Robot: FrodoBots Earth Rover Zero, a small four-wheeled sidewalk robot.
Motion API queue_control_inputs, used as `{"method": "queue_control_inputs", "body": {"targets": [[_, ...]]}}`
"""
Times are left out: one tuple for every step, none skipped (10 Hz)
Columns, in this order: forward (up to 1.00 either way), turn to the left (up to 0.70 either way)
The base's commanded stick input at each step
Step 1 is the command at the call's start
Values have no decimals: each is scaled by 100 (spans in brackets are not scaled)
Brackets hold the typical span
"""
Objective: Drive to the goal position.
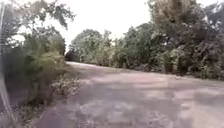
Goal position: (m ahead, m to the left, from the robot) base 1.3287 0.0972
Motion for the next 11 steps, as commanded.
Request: {"method": "queue_control_inputs", "body": {"targets": [[56,0],[42,0],[29,0],[15,0],[5,0],[5,0],[5,0],[5,0],[5,0],[5,0],[5,0]]}}
